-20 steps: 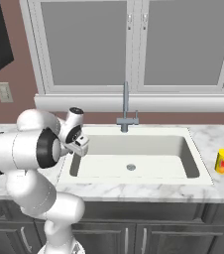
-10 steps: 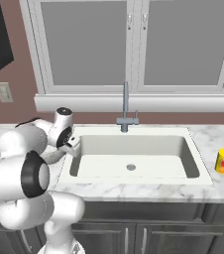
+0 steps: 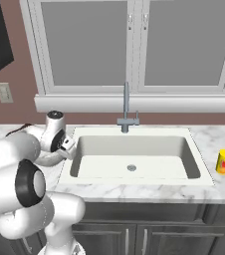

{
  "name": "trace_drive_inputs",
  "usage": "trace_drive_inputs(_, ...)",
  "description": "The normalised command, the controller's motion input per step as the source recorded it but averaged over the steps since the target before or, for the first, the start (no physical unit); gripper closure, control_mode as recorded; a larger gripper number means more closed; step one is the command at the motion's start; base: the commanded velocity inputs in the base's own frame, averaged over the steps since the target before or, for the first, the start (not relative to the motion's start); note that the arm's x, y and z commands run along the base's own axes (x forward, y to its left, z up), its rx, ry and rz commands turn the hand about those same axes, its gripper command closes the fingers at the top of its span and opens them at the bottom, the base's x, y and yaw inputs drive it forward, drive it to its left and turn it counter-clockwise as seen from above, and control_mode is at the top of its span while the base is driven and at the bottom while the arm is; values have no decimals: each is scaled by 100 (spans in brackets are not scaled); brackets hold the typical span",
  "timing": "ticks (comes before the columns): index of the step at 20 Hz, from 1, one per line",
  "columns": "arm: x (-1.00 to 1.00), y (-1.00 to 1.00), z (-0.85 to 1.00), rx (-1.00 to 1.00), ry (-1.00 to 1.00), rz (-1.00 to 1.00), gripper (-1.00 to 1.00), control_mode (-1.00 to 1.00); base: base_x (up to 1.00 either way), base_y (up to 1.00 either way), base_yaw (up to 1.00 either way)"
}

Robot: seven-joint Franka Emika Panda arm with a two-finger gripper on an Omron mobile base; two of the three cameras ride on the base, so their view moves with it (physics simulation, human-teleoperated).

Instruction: Pick the cup and bowl from the counter and place them on the counter next to the sink.

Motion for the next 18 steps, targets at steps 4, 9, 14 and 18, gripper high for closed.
trace_drive_inputs(4, 0, 0, 37, -1, 0, 0, -100, -100, 0, 0, 0)
trace_drive_inputs(9, -1, -5, 68, 0, -1, 0, -100, -100, 0, 0, 0)
trace_drive_inputs(14, -63, -37, 47, 0, -1, 2, -100, -100, 0, 0, 0)
trace_drive_inputs(18, -100, -60, 10, -4, -1, 7, -100, -100, 0, 0, 0)
